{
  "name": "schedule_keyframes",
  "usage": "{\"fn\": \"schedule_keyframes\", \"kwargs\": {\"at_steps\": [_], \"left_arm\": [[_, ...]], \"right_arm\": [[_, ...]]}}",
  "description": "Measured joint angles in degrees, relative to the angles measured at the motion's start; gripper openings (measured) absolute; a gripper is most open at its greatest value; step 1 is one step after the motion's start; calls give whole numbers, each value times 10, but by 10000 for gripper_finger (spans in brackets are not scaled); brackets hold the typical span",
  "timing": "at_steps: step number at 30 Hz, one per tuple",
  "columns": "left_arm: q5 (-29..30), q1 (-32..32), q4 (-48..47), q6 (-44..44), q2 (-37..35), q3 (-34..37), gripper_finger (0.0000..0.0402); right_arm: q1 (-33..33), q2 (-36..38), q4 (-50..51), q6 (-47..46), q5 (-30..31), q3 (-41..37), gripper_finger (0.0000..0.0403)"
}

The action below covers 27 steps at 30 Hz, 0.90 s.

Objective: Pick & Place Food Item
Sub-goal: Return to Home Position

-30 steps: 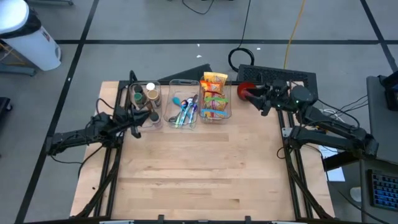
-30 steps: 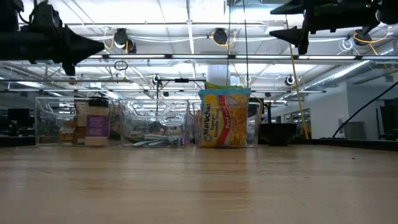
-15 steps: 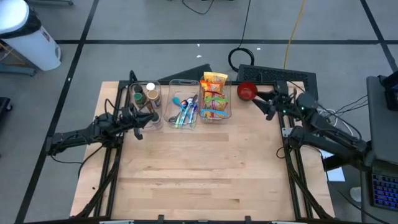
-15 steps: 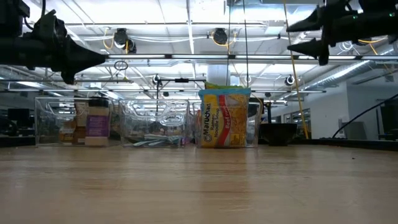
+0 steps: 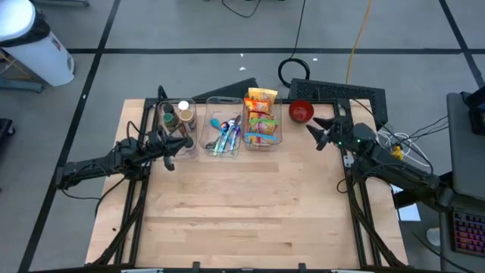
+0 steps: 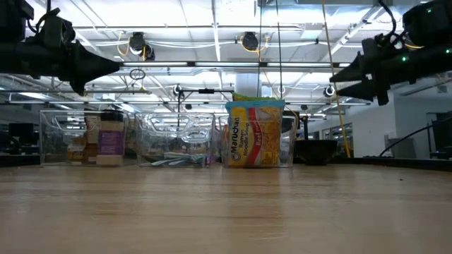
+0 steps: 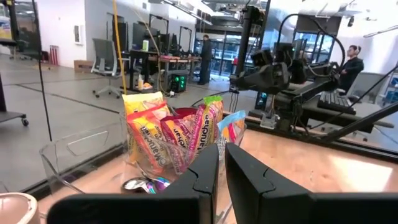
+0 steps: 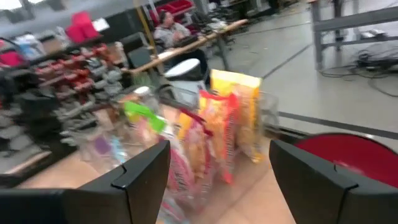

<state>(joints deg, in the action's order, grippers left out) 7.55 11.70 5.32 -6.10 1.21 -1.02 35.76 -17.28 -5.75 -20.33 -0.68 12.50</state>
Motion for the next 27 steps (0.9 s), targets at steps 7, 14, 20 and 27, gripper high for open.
{"fn": "schedule_keyframes", "kwargs": {"at_steps": [7, 14, 20, 27], "left_arm": [[0, 0, 1, -2, 0, 0, 30], [0, 0, 1, -2, 0, 0, 31], [0, 0, 3, -2, 0, 0, 31], [0, 0, 4, -1, 0, 0, 31]], "right_arm": [[0, 0, -5, 23, 69, -33, 265], [0, -1, -63, 29, 67, -83, 265], [0, 0, -92, 31, 69, -101, 265], [0, -1, -73, 29, 66, -102, 265]]}}
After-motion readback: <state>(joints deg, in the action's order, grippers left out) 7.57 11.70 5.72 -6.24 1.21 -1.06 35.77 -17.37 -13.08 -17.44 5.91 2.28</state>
